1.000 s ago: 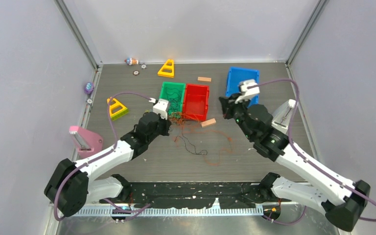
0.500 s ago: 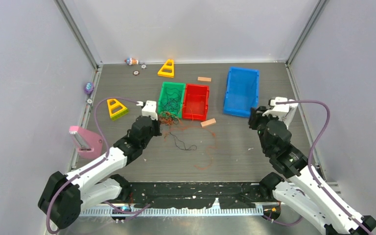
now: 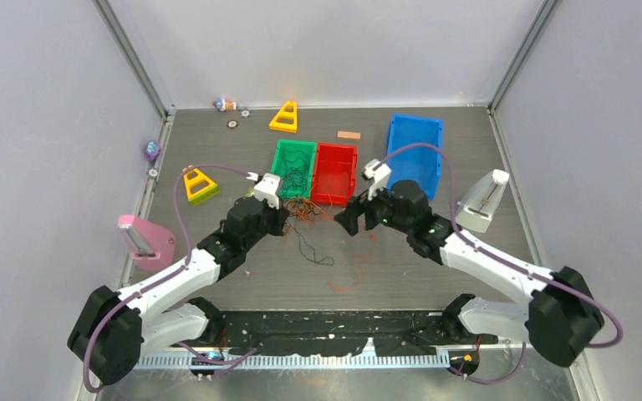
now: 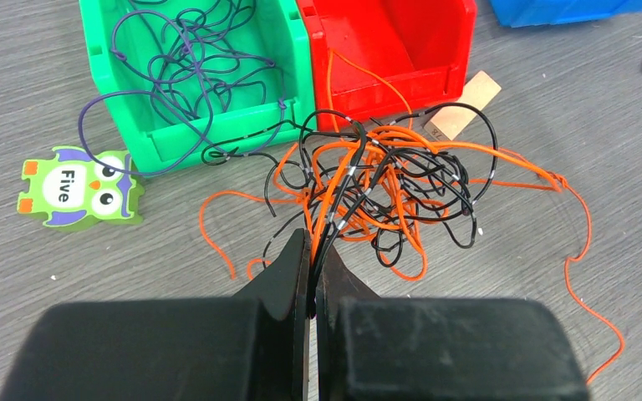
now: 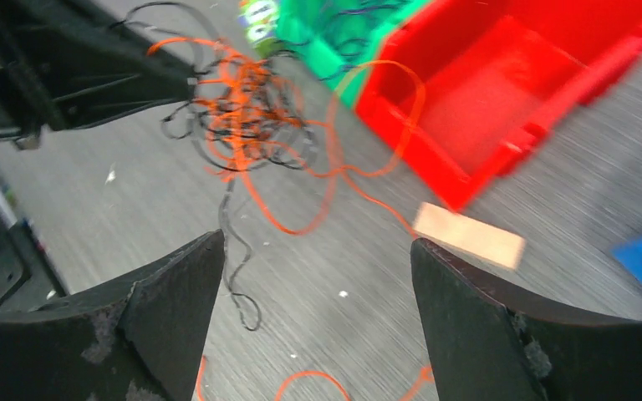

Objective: Untangle the cables

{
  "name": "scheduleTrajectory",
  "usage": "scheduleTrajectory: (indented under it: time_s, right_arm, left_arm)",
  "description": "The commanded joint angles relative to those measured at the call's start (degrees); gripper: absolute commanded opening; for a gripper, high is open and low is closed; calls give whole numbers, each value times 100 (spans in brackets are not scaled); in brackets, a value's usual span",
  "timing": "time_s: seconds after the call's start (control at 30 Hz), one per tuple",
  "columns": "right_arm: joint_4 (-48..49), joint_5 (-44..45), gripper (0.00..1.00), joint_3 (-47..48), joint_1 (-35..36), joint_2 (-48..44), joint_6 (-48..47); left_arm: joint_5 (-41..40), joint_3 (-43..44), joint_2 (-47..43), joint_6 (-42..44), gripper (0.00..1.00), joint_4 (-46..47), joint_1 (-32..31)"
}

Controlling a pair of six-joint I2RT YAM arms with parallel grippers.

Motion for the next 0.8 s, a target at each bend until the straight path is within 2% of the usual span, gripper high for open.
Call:
scheduleTrajectory:
  time_s: [0.0, 0.07, 0.2, 0.4, 0.6, 0.67, 0.77]
  right_arm:
    - [774, -757, 86, 765, 459, 612, -647]
    - [751, -649, 84, 983, 581, 928, -750]
    - [805, -464, 71, 1272, 643, 1414, -836]
    - [865, -506, 65, 1386, 660, 1811, -883]
    - [1034, -616, 60, 1082, 656, 1925, -893]
    - [1071, -583, 52, 1037, 659, 1996, -893]
    - [1084, -554, 34, 1032, 660, 2061, -873]
  left_arm:
    - [194, 143, -33, 103, 0, 370, 15]
    - [206, 140, -38, 112, 0, 369, 17]
    - [170, 103, -102, 112, 0, 383, 13]
    - [91, 87, -150, 138, 0, 388, 17]
    - [84, 101, -157, 147, 0, 364, 14]
    - [92, 88, -180, 147, 0, 370, 10]
    - [84, 87, -173, 147, 0, 369, 15]
